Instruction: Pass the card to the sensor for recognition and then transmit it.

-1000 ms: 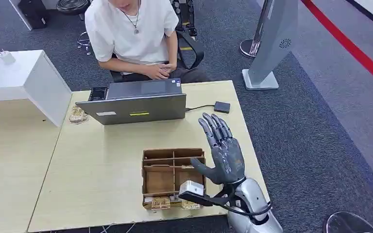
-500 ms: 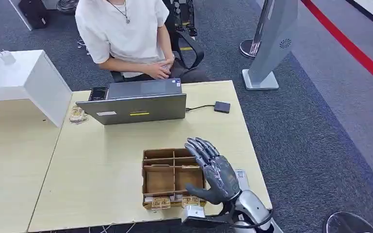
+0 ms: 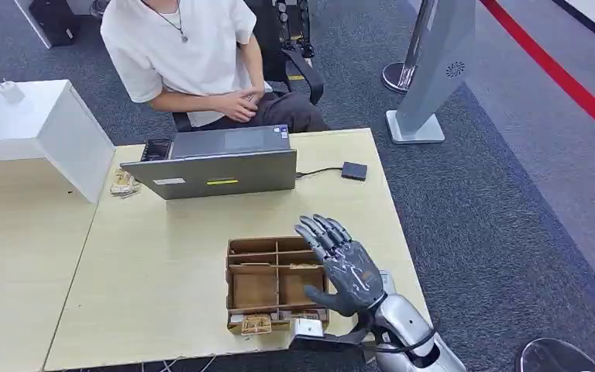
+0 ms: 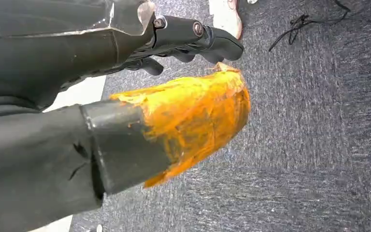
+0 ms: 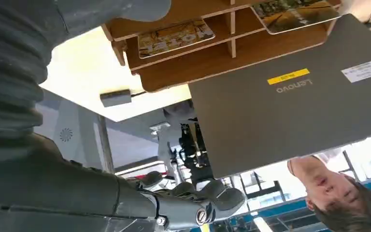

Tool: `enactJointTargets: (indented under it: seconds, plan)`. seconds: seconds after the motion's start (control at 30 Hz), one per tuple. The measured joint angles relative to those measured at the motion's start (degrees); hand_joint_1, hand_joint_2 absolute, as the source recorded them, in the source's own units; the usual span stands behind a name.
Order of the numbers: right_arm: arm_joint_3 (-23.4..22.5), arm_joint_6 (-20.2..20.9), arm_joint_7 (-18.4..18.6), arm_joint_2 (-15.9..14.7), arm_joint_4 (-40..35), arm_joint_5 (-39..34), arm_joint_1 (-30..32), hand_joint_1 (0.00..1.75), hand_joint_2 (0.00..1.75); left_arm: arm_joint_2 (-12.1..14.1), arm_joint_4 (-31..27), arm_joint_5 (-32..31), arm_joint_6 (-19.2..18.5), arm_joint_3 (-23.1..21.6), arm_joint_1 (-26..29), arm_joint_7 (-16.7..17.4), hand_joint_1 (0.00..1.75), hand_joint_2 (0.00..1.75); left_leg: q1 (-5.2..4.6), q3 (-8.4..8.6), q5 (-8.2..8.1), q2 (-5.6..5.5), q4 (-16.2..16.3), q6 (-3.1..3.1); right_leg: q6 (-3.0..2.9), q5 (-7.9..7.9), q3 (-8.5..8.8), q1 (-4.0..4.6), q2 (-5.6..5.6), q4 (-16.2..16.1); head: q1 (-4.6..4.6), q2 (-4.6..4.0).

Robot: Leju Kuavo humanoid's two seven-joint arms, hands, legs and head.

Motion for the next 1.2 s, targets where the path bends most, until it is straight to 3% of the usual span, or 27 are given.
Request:
enactJointTargets:
  seconds: [0.23,0.27,0.53,0.77,0.9,1.2]
  plan:
    - [0.31,-0.09,1.55,0.00,2.56,1.03,-1.34,0.17,1.75,0.00,0.00,-0.09,-0.02,0.00,0.00,0.00,0.00,0.00,-0.01,-0.01,0.00,0.00,0.00,0.00,0.01,0.00,0.00,-0.01,0.00,0.00,0.02,0.00]
    - [0.33,-0.11,1.68,0.00,2.90,1.09,-1.42,0.28,1.75,-0.02,0.00,-0.09,-0.02,0.00,0.01,0.00,0.00,0.00,-0.01,-0.01,0.00,0.00,0.00,0.00,0.01,0.00,0.00,-0.01,0.00,0.00,0.00,0.00]
    - [0.37,-0.17,2.34,0.00,5.00,1.62,-1.93,0.31,1.75,-0.02,0.00,-0.09,-0.09,0.00,0.01,-0.07,0.00,0.00,0.00,0.00,0.00,0.00,0.00,0.00,0.00,0.00,0.00,0.00,0.00,0.00,0.00,0.00]
    - [0.37,-0.28,2.93,0.00,6.42,2.19,-2.10,0.51,1.75,-0.02,0.00,-0.18,-0.11,0.00,0.00,-0.09,0.00,0.00,0.00,0.00,0.00,0.00,0.00,0.00,0.00,0.00,0.00,0.00,0.00,0.00,0.00,0.00]
    - [0.39,-0.53,3.04,0.02,7.10,1.35,-1.71,0.54,1.75,0.11,0.00,-1.18,-0.09,-0.02,0.08,1.92,0.00,0.00,0.00,-0.01,0.00,0.00,0.00,0.00,0.00,0.00,0.00,0.00,0.00,0.00,0.00,0.00]
    - [0.44,-1.27,2.93,0.02,8.61,1.79,-1.43,0.68,1.75,0.24,0.00,-1.01,-0.15,-0.02,0.08,1.03,0.00,0.00,0.00,-0.01,0.00,0.00,0.00,0.00,0.00,0.00,0.00,0.00,0.00,0.00,0.00,0.00]
